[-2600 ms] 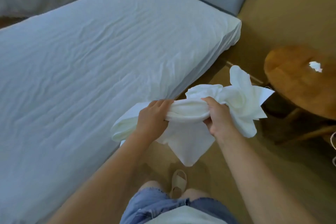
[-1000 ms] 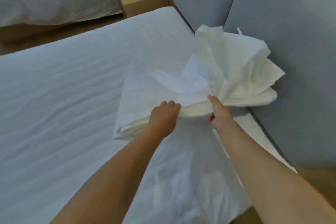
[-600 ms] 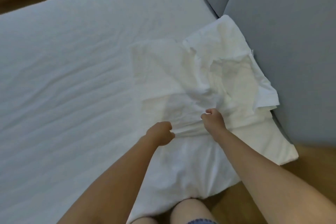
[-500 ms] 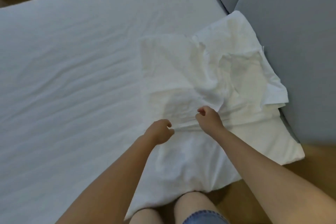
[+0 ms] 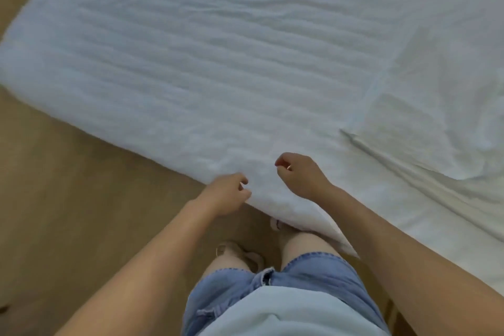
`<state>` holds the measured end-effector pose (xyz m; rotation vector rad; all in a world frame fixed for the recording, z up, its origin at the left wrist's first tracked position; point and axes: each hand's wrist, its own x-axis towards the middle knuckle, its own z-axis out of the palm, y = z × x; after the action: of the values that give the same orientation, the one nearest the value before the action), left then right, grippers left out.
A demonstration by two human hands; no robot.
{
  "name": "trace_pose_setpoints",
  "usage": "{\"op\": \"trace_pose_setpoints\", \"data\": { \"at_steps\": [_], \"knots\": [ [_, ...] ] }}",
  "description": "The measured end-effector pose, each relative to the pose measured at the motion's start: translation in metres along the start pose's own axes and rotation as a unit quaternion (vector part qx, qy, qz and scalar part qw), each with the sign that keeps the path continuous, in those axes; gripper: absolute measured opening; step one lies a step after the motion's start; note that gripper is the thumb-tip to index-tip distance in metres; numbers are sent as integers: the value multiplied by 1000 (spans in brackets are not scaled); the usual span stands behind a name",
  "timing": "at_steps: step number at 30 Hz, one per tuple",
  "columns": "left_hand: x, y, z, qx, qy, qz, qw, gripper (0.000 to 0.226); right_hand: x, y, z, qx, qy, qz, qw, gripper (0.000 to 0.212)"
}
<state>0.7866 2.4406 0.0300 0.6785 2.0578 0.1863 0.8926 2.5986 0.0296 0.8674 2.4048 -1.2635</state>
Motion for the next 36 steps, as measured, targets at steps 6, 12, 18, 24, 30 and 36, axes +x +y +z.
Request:
{"op": "trace_pose_setpoints", "data": {
  "at_steps": [6,12,18,24,30,36],
  "knots": [
    [-117,-172,38,-164,83,-106,977,33,-26,-108,128,-132,-127,-108,977,21],
    [-220,-291,80,-364,219,-228,876,27,-38,-198,257,-259,-265,-216,903,21],
    [-261,-357,117,-489,232,-292,788,30,-26,-268,350,-354,-345,-282,822,20],
    [-270,-426,102,-558,191,-315,743,39,4,-344,432,-404,-387,-329,761,25],
    [-274,-565,16,-547,202,-349,734,39,69,-470,528,-441,-406,-347,721,26],
    [-300,-691,-84,-574,273,-341,692,21,107,-610,617,-484,-424,-375,667,28]
  ]
}}
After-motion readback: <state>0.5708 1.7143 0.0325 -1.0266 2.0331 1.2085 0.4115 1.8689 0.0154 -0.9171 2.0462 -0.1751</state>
